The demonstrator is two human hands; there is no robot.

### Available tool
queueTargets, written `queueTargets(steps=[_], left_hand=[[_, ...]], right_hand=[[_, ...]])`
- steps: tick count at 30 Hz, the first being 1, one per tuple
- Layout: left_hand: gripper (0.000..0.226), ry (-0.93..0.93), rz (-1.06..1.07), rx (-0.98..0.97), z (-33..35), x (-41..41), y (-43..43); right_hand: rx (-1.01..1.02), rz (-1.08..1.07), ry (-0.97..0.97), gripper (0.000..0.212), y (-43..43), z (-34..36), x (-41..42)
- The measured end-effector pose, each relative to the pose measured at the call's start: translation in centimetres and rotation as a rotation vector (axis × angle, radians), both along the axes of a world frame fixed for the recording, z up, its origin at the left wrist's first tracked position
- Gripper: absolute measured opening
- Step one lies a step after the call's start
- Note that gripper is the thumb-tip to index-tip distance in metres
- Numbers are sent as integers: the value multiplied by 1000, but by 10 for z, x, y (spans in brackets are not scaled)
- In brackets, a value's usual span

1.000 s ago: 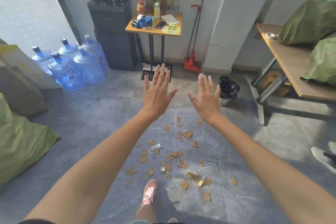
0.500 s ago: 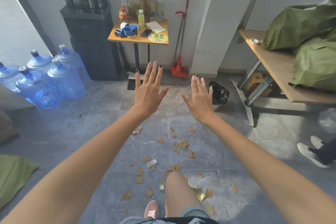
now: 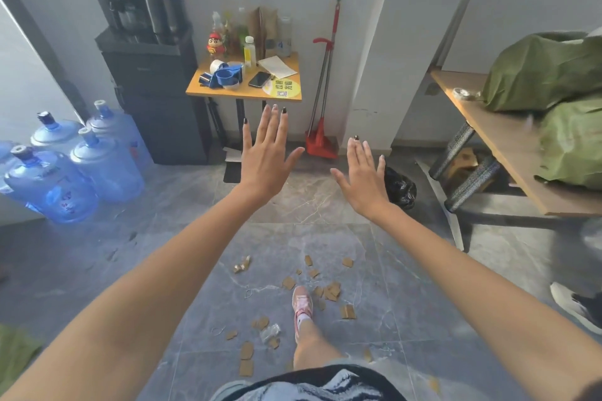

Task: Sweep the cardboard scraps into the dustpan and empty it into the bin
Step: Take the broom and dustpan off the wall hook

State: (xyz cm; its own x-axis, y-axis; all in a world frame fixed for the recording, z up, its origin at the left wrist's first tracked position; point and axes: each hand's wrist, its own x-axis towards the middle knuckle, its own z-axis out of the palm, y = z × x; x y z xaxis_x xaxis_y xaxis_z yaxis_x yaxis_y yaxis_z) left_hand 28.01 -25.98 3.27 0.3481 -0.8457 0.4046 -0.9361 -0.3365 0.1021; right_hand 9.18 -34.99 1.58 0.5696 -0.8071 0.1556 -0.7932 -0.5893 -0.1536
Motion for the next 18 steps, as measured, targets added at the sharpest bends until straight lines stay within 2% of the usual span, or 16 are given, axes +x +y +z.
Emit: queueTargets(steps=[18], left_hand=[[76, 46, -35, 56, -6, 76, -302]], right_hand=[[23, -8, 11, 74, -297, -3, 91]])
